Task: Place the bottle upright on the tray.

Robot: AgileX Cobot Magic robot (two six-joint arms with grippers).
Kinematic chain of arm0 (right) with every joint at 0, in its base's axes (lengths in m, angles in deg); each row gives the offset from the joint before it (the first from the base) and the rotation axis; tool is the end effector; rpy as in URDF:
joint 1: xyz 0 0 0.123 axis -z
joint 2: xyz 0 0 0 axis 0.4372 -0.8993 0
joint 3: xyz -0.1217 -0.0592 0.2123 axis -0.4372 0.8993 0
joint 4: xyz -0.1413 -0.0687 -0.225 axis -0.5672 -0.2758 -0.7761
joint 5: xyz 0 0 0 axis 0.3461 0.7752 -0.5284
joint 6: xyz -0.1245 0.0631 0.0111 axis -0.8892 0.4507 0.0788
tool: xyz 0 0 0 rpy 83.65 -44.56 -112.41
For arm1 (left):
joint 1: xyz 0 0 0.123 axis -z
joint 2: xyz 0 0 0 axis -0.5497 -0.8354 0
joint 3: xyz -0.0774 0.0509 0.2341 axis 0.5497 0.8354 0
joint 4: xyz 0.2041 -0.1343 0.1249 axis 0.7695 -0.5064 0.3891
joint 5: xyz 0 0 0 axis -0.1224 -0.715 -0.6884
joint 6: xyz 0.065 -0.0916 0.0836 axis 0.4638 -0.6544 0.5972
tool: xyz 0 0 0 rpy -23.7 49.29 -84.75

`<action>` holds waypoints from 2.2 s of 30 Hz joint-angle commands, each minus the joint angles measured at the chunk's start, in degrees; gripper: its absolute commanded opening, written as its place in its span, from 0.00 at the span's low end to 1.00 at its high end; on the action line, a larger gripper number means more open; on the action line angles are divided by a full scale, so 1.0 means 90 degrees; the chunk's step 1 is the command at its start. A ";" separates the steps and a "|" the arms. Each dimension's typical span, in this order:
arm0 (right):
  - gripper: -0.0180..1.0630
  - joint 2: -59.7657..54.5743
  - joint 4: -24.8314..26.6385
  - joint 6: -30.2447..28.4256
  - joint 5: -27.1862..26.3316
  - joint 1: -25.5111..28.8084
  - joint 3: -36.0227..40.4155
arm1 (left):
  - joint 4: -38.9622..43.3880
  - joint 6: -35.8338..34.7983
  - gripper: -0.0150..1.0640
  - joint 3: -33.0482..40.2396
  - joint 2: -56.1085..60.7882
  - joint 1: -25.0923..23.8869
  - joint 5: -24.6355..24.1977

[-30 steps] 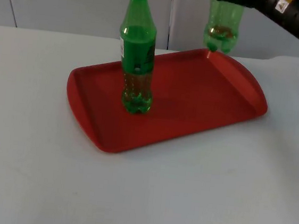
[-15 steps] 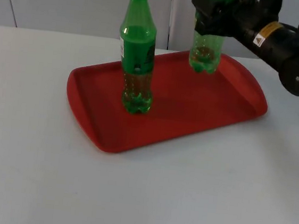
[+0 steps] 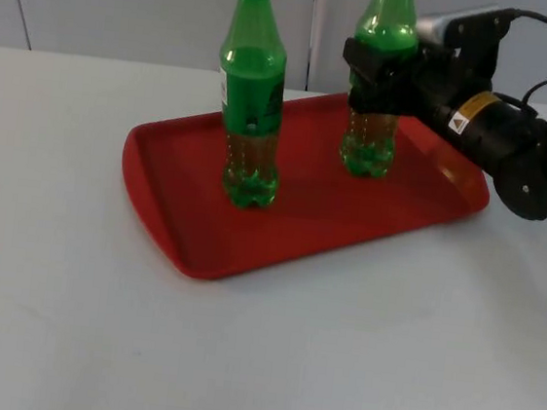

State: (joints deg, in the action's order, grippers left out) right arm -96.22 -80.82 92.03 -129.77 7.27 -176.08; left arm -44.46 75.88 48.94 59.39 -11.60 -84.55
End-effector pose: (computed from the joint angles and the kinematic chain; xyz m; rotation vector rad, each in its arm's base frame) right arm 0.5057 0.2217 0.0557 -0.5029 1.3950 0.5435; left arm 0.0887 -0.0264 0.2636 0.3452 2.0372 -0.1777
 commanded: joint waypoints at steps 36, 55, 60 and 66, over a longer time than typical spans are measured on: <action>0.75 -0.0005 -0.0218 0.0021 -0.0129 0.0014 -0.0023 | 0.0021 0.0013 0.99 0.0022 0.0022 0.0037 0.0004; 0.99 0.0283 -0.1235 0.0099 0.0653 0.0014 0.0142 | 0.0021 0.0013 0.99 0.0022 0.0022 0.0037 0.0004; 0.99 0.0523 -0.0483 -0.0263 0.0809 0.0014 0.0590 | 0.0021 0.0013 0.99 0.0022 0.0022 0.0037 0.0004; 0.99 0.0789 -0.0486 -0.0189 0.1217 0.0014 0.1062 | 0.0021 0.0013 0.99 0.0022 0.0022 0.0037 0.0004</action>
State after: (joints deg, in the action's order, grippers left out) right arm -90.60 -85.36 90.63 -120.08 7.27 -168.19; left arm -44.35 76.00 48.94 59.39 -11.60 -84.65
